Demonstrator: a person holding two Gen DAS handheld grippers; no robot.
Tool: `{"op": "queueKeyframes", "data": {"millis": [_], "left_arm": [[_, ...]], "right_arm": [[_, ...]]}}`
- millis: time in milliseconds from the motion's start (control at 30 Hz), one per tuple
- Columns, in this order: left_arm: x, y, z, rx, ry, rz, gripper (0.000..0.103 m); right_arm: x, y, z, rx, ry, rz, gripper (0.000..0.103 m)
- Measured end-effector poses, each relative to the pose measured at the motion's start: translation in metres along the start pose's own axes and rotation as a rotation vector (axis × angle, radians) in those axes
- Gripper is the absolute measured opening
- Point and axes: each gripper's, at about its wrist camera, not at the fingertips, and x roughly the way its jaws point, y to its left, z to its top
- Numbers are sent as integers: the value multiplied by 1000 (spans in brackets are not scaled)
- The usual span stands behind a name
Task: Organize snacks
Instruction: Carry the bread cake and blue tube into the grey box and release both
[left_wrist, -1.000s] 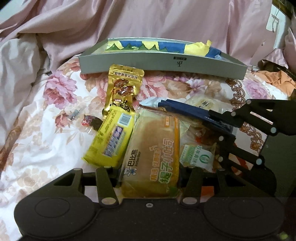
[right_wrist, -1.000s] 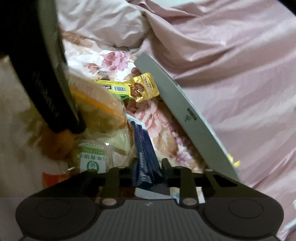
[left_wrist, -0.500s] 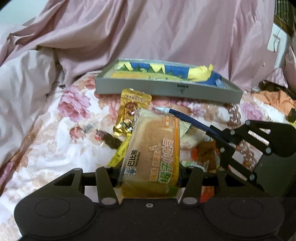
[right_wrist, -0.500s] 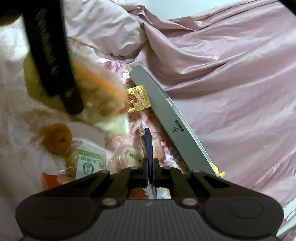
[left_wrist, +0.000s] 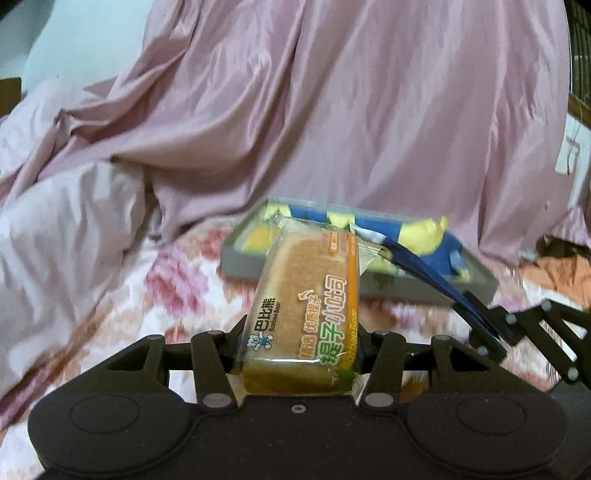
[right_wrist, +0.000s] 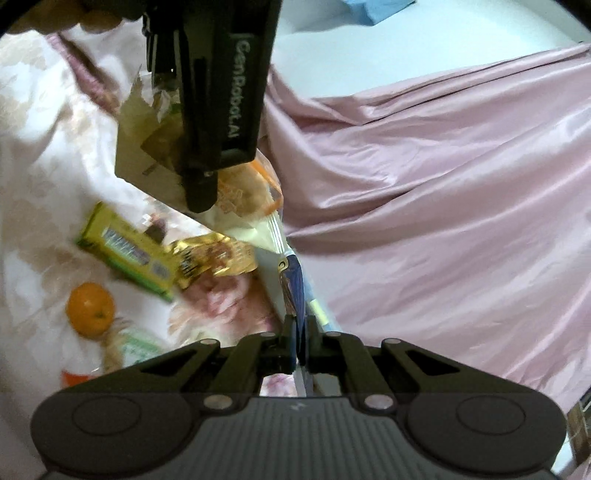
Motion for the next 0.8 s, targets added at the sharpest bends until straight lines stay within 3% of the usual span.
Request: {"op": "queueKeyframes", "data": {"millis": [333, 567, 800], "left_arm": [[57, -29, 45, -4, -74, -6, 52], [111, -49, 58, -70, -37, -17, 52], [154, -63, 64, -94, 3, -29, 52]], "right_arm": [[30, -44, -9, 145, 50, -139, 4], [71, -59, -24, 165, 91, -199, 5], [107, -58, -41, 228, 153, -190, 4]]}}
